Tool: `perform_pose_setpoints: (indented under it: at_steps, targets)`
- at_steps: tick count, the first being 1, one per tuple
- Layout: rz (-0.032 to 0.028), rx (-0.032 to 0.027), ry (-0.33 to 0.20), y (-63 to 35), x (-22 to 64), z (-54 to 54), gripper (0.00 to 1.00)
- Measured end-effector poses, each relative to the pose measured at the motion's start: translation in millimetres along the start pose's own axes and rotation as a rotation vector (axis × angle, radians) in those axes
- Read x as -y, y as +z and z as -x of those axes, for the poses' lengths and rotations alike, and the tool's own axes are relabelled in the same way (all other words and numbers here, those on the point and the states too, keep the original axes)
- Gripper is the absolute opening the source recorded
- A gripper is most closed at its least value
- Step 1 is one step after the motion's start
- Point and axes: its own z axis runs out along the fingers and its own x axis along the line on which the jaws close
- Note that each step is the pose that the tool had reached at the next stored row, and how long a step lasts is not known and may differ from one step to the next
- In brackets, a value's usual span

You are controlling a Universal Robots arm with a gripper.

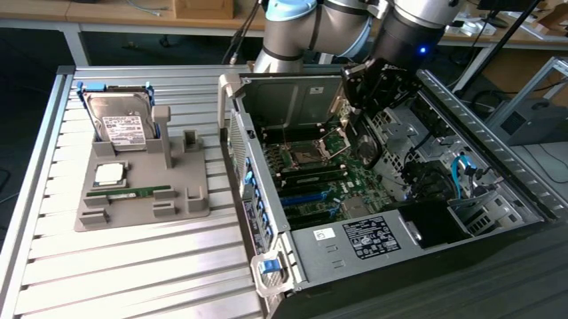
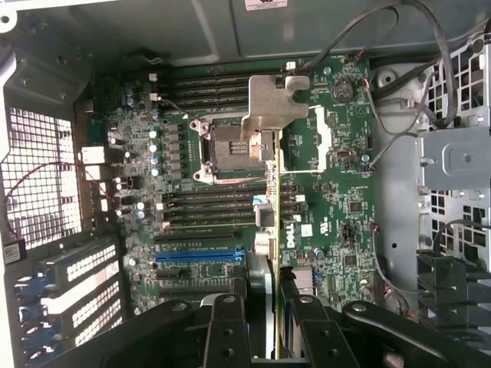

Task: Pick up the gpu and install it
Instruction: 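Pick up the gpu and move the gpu toward the slot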

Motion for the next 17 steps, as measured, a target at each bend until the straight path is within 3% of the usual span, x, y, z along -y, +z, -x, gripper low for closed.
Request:
perform_pose_setpoints:
  at_steps: [17]
  targets:
    - [0.0000, 0.0000, 0.000, 10.7, 0.0, 0.6, 0.27]
